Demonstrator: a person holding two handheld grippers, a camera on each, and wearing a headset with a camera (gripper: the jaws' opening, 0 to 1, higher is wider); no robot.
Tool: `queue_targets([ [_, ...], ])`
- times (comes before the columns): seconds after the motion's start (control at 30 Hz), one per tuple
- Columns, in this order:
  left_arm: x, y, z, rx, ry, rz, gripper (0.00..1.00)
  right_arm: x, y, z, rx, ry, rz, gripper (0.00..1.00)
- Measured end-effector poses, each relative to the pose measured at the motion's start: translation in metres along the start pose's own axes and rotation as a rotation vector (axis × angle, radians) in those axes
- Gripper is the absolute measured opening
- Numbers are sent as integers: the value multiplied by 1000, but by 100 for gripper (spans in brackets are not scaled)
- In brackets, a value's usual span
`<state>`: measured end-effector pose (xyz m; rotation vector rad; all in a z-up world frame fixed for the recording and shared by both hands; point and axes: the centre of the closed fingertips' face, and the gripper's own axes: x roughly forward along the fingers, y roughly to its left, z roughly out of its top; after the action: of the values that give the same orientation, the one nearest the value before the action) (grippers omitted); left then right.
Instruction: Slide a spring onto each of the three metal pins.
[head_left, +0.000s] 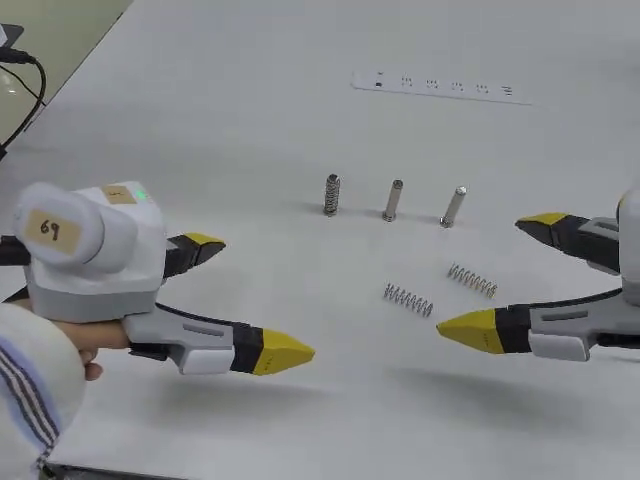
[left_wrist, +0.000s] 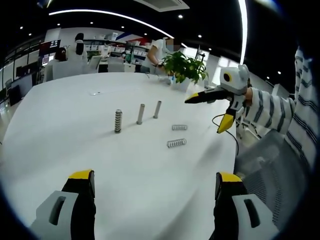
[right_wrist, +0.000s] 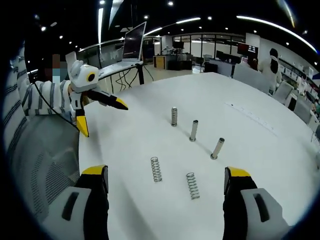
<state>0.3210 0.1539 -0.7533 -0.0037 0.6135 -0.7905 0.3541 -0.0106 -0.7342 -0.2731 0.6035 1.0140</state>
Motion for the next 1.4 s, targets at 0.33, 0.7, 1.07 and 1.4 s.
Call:
queue_targets([
  [0.33, 0, 0, -1, 5, 2, -2, 98, -4, -3, -8, 23, -26, -26, 100],
  [0.7, 1, 1, -1, 9, 3, 3, 98, -7, -3, -21, 72, -41, -81, 100],
  [1.07, 6, -3, -6, 1, 13, -8, 97, -9, -1, -24, 111, -60, -118, 100],
  [1.4, 7, -4, 1, 21, 15, -28, 96, -12, -2, -23, 112, -62, -140, 100],
])
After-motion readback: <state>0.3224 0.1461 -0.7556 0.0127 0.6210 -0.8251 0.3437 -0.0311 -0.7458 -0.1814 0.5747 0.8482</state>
